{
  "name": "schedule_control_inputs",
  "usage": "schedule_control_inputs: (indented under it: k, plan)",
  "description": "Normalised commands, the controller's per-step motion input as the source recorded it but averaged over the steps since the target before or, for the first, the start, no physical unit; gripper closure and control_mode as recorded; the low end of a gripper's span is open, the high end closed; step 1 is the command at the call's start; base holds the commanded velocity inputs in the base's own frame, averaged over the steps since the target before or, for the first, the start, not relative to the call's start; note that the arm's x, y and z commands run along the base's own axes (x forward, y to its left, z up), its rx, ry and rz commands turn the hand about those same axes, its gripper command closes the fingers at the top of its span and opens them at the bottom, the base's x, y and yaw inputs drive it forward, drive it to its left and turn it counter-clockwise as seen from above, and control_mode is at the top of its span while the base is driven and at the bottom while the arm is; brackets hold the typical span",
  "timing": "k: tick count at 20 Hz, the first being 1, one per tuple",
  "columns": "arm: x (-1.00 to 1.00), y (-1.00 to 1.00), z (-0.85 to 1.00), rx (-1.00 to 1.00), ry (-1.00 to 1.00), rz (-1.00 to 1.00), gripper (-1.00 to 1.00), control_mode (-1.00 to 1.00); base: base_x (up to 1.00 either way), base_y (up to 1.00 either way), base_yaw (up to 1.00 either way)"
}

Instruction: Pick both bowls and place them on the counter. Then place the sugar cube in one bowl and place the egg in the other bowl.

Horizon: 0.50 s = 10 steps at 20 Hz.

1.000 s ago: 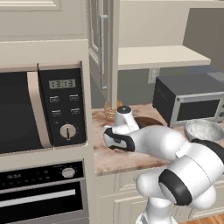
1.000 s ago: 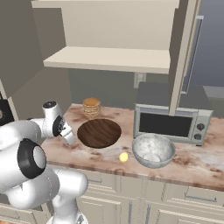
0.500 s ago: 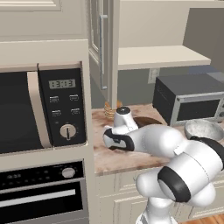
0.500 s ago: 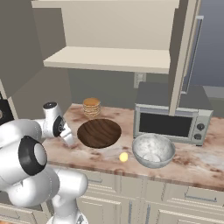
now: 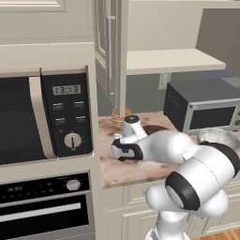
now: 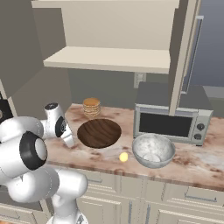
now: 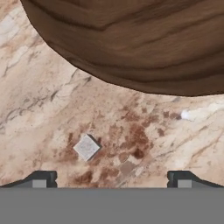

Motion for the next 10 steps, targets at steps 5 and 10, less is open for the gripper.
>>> schedule_control_inputs:
  k: [5, 10]
  plan:
    - [0.19, 0.00, -0.01, 0.00, 0.00, -0.05, -1.00, -1.00, 0.00, 0.00, 0.00]
    - [0.18, 0.00, -0.04, 0.00, 0.01, -0.03, -1.00, -1.00, 0.00, 0.00, 0.00]
